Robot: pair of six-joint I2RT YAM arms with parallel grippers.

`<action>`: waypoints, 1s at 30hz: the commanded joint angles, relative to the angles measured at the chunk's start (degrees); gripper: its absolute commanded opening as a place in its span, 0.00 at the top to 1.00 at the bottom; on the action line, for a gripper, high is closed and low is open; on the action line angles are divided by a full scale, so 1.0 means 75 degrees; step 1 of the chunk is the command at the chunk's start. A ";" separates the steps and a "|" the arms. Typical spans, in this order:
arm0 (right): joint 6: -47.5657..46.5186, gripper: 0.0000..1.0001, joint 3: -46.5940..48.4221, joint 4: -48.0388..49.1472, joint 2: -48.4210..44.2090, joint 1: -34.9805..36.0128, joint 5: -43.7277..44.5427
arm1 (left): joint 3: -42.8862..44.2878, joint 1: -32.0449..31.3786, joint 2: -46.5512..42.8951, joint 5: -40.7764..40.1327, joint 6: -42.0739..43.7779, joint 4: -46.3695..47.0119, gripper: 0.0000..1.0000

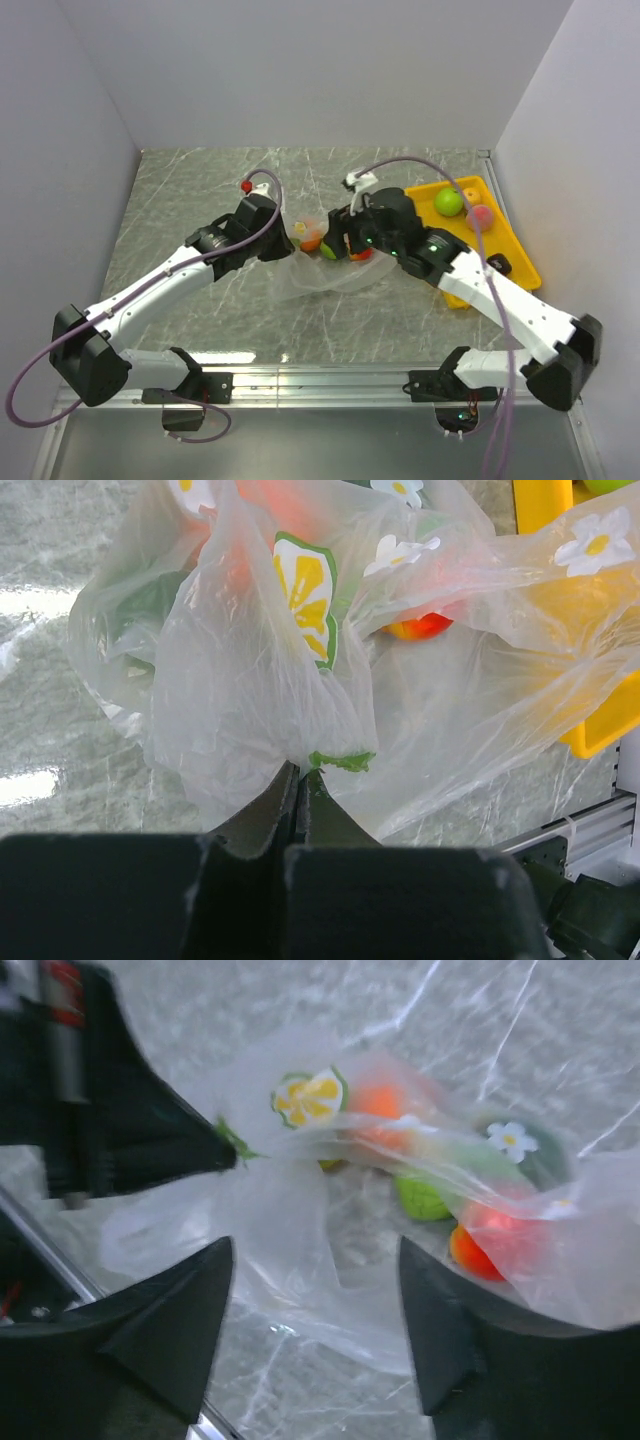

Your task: Untie the knot of the plastic bag and take out the fruit

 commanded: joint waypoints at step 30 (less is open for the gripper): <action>0.0325 0.07 0.0683 0.2226 0.4730 -0.0791 0.1495 | -0.0016 -0.0021 -0.0422 0.0134 -0.0494 -0.0147 0.99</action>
